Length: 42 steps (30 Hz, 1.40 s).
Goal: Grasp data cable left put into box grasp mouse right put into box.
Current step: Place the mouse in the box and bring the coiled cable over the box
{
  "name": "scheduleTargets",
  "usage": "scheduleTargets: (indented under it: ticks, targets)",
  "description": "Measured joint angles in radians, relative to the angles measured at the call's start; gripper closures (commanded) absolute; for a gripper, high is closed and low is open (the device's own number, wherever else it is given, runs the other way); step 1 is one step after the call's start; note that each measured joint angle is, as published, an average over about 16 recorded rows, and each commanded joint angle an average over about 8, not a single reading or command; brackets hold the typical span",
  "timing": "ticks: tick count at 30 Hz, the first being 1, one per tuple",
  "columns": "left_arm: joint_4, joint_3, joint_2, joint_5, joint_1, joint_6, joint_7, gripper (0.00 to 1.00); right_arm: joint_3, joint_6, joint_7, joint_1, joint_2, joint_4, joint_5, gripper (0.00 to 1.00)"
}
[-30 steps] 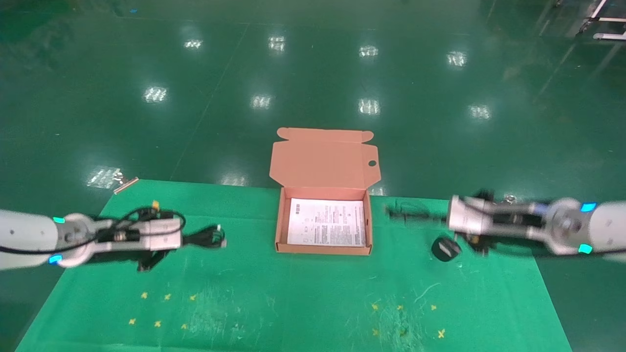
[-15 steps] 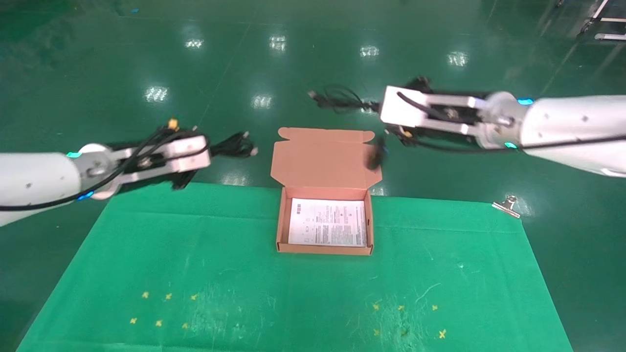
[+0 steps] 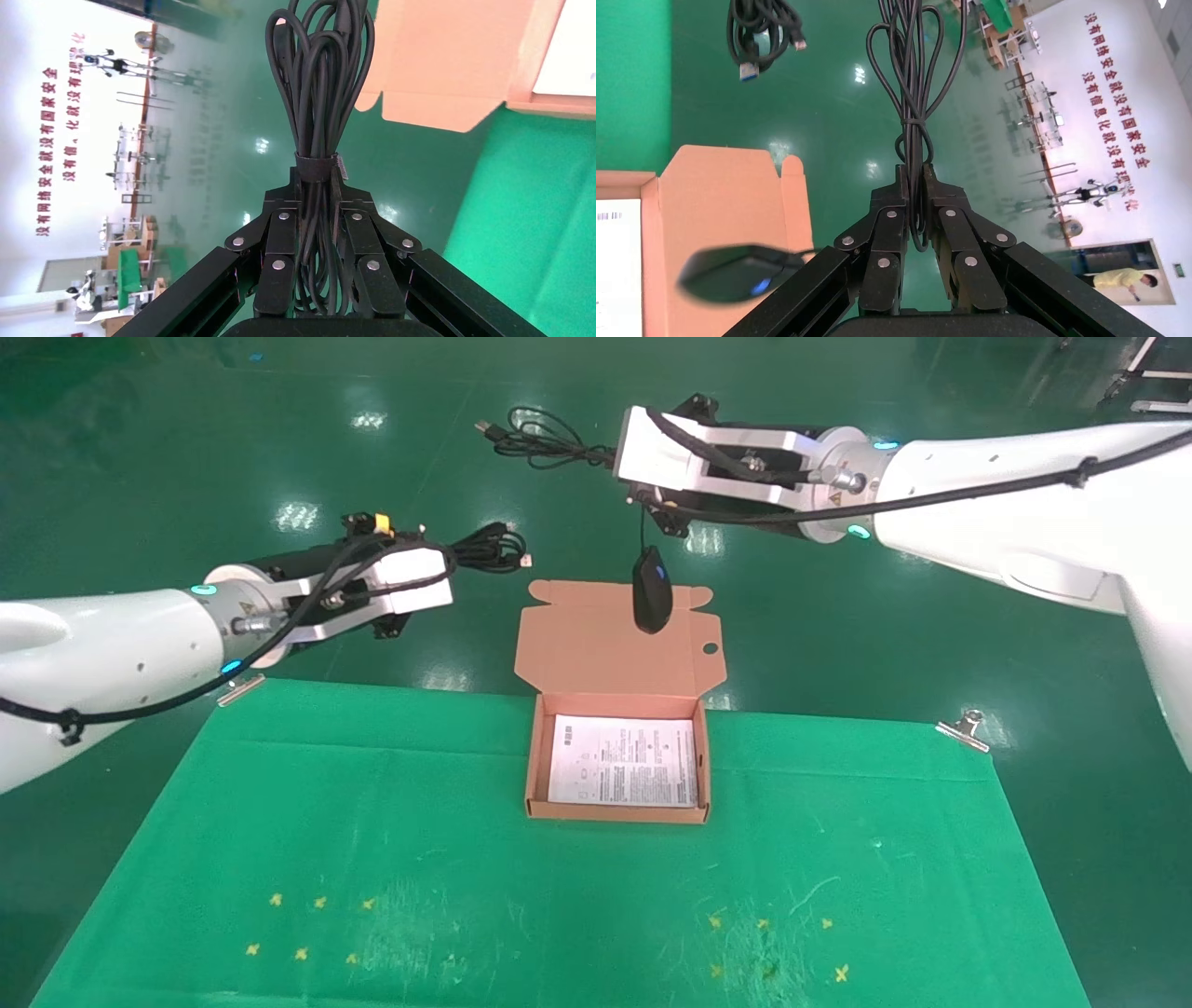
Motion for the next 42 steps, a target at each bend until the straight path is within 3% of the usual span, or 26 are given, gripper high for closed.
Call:
scheduleTargets:
  ticks: [11, 27, 42]
  targets:
    - [0.0, 0.003, 0.005, 0.021, 0.007, -0.004, -0.004, 1.0, 0.011, 0.001, -0.053, 0.013, -0.031, -0.07, 0.035, 1.0]
    - [-0.02, 0.036, -0.01, 0.072, 0.062, 0.089, -0.038, 1.0, 0.003, 0.013, -0.098, -0.034, -0.079, -0.177, 0.057, 1.0]
    - [-0.024, 0.032, -0.043, 0.162, 0.082, 0.149, -0.1, 1.0, -0.065, 0.051, -0.149, -0.072, -0.123, -0.279, 0.117, 1.0]
